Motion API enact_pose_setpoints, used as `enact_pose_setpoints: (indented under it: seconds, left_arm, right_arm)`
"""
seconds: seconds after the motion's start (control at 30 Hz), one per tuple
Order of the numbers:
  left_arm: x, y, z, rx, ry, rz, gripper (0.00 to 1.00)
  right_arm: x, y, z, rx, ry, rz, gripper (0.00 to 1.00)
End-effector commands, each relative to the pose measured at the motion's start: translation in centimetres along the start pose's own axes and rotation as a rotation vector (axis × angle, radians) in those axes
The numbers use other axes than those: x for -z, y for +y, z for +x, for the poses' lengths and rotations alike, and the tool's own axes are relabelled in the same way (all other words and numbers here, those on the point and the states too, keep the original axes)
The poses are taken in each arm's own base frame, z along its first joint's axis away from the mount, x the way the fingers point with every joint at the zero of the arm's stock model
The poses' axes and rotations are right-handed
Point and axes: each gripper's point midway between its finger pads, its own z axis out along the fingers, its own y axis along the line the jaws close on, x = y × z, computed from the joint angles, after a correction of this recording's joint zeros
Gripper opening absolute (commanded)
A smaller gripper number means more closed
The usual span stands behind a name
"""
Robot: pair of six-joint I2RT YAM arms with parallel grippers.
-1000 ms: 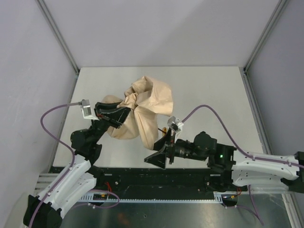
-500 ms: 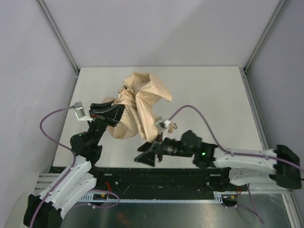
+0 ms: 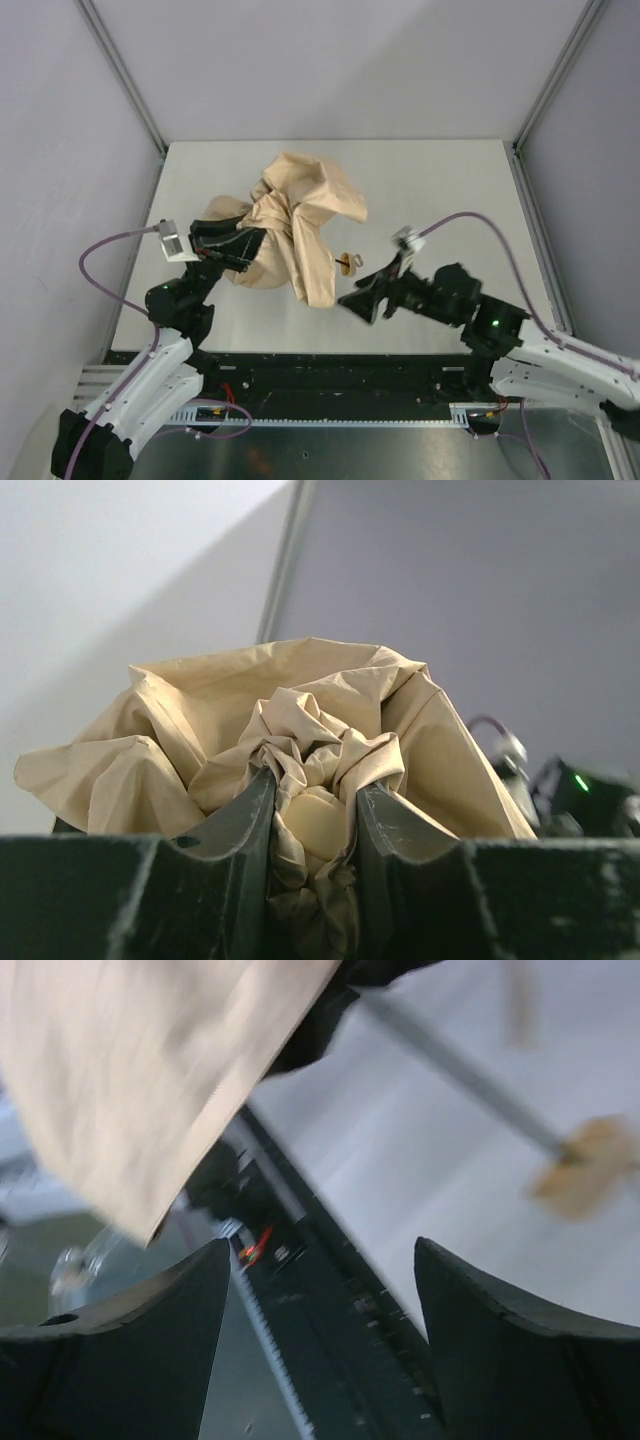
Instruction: Put away the umbrella
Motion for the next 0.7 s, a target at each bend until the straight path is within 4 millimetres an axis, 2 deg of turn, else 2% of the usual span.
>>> enact_pose_setpoints:
  seconds: [0.0,0.07,0.17,0.23,0.33,0.43,0.53,0.67]
  left_arm:
    - [0.9,-5.0,-0.7,-0.244,0.014,0.279,0.0]
    - [1.6,-5.7,0.0,-0.302,0.045,0.338,0.0]
    - [2.4,-6.4,0.4,-0.367,0.057,0.389,0.0]
    - [2.6,-6.7,0.2,-0.383,0.048,0.397,0.0]
    - [2.8,-7.5,0.6,-0.373,0.077,0.447,0.0]
    - [3.0,-8.4,0.6,-0.35,0.085,0.494,0.0]
    - [3.4,-9.3,0.9,-0.317,0.1,0.549,0.0]
    - [3.6,-9.9,0.7,-0.289,0.092,0.582,0.0]
  right_arm:
    - [4.1,-5.3,-2.4,-0.017,-0.027,0.127,0.78]
    - [5.4,-5.1,-5.6,-0.075,-0.092,0.053,0.78]
    - [7.6,-5.9,-10.9,-0.181,-0.198,-0.031,0.76]
    - [8.6,-6.2,-13.0,-0.242,-0.223,-0.085,0.76]
    - [9.0,-4.7,-15.2,-0.263,-0.232,-0.211,0.77]
    - [8.5,-2.5,-15.9,-0.265,-0.217,-0.33,0.81]
    - [6.7,-0.5,-15.1,-0.281,-0.156,-0.447,0.82]
    - [6.1,3.1,-14.6,-0.255,-0.129,-0.605,0.8]
